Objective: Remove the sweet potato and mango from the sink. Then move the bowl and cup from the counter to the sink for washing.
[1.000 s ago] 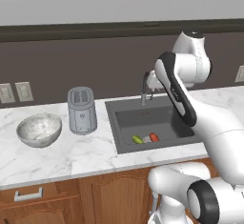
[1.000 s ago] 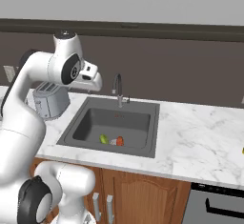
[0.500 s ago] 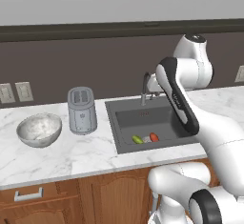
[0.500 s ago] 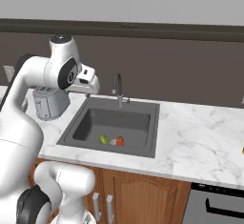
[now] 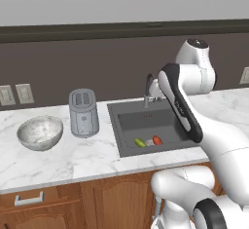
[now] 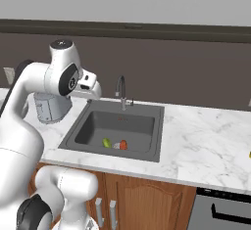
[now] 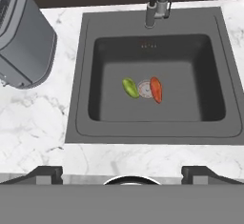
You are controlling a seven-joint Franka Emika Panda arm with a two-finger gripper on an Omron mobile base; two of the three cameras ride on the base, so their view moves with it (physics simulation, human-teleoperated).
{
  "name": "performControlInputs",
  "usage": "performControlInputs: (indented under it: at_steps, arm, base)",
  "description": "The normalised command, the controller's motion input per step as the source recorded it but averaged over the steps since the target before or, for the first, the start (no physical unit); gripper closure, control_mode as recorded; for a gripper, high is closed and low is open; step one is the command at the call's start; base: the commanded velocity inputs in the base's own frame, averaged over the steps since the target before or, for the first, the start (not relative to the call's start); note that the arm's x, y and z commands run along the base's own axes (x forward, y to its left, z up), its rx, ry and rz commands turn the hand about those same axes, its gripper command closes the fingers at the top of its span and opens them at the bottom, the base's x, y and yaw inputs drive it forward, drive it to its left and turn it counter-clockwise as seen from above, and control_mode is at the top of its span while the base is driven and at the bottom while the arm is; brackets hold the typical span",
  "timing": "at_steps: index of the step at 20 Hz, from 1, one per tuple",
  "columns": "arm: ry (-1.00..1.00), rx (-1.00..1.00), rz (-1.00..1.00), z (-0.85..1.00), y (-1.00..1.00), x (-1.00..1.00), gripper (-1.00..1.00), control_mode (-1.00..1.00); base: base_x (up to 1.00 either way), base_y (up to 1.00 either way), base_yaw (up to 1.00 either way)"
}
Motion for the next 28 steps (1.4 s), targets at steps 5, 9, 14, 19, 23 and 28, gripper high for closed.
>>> performControlInputs:
  at_steps: [5,9,14,19,23,28]
  arm:
    - [0.0,0.0,0.0,-0.13,0.0,-0.02,-1.0,-1.0]
    - [0.0,0.0,0.0,-0.14,0.0,-0.02,-1.0,-1.0]
    - [0.0,0.0,0.0,-0.13,0.0,-0.03,-1.0,-1.0]
    - [0.0,0.0,0.0,-0.11,0.0,-0.03,-1.0,-1.0]
    - [0.0,0.0,0.0,-0.12,0.0,0.0,-1.0,-1.0]
    - [0.0,0.0,0.0,-0.11,-0.01,0.0,-1.0,-1.0]
  base:
    - [0.0,0.0,0.0]
    - [0.0,0.0,0.0]
    - [0.0,0.0,0.0]
    - [0.0,0.0,0.0]
    - [0.0,0.0,0.0]
    - [0.0,0.0,0.0]
